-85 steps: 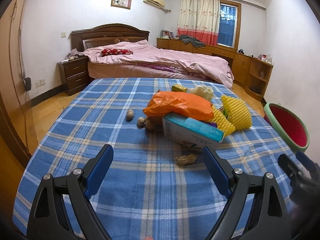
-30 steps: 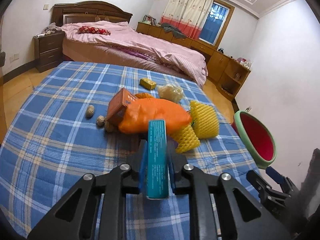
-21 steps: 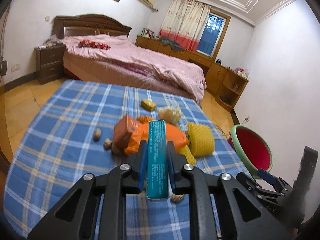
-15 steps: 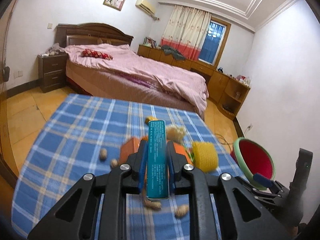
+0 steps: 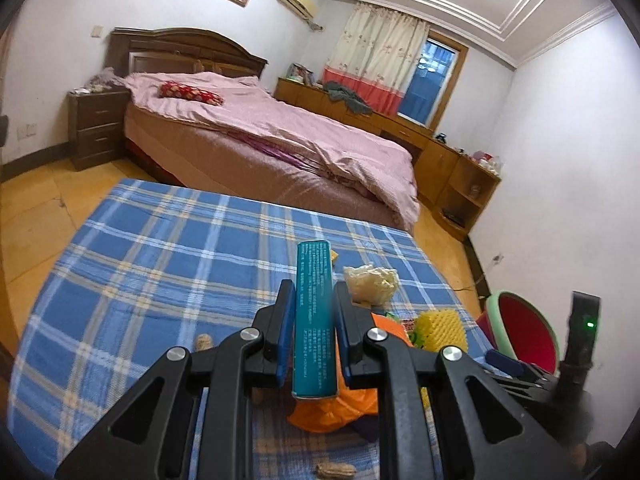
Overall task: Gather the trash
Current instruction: 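Lift the teal box with the left tool while the right tool grasps the yellow foam net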
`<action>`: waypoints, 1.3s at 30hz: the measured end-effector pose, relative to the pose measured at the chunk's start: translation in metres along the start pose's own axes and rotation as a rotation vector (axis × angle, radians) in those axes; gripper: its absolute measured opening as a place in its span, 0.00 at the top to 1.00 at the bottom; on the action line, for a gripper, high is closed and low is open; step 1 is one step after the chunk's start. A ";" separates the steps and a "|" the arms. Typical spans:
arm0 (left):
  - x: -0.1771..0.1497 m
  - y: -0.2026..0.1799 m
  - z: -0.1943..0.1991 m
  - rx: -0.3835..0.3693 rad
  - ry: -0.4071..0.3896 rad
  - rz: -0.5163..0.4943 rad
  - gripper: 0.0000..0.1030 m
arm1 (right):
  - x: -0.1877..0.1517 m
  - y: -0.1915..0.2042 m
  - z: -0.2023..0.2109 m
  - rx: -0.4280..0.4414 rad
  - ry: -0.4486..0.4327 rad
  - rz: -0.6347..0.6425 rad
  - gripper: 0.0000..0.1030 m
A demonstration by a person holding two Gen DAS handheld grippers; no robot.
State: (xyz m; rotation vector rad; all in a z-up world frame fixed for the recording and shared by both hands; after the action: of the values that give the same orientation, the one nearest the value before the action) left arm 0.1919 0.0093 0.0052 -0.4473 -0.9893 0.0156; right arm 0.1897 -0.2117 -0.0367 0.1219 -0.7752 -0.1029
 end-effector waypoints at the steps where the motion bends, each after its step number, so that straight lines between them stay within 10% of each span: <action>1: -0.001 -0.001 -0.001 -0.014 0.004 -0.002 0.82 | 0.000 0.000 -0.004 -0.004 0.004 -0.001 0.02; 12: -0.003 -0.015 -0.010 -0.093 0.024 -0.012 0.82 | -0.009 -0.009 0.001 -0.018 0.025 -0.028 0.90; 32: 0.009 -0.059 0.022 -0.101 -0.010 -0.048 0.82 | 0.005 -0.008 0.076 0.094 -0.112 -0.016 1.00; 39: 0.002 -0.060 0.015 -0.071 0.005 -0.048 0.82 | -0.004 -0.020 0.050 0.085 -0.025 -0.064 0.77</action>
State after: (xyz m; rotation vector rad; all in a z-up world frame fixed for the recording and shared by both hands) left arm 0.1698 -0.0394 0.0365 -0.4882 -0.9975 -0.0645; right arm 0.1511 -0.2344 -0.0066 0.2268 -0.8008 -0.1323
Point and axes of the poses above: each gripper's, at about its wrist camera, not at the fingertips, and z roughly against the way its jaws point, y to its left, x to its top, the point moved 9 cm from there along -z, roughly the way its jaws point, and after that the axes turned 2 degrees about -x, right-handed, at the moved point
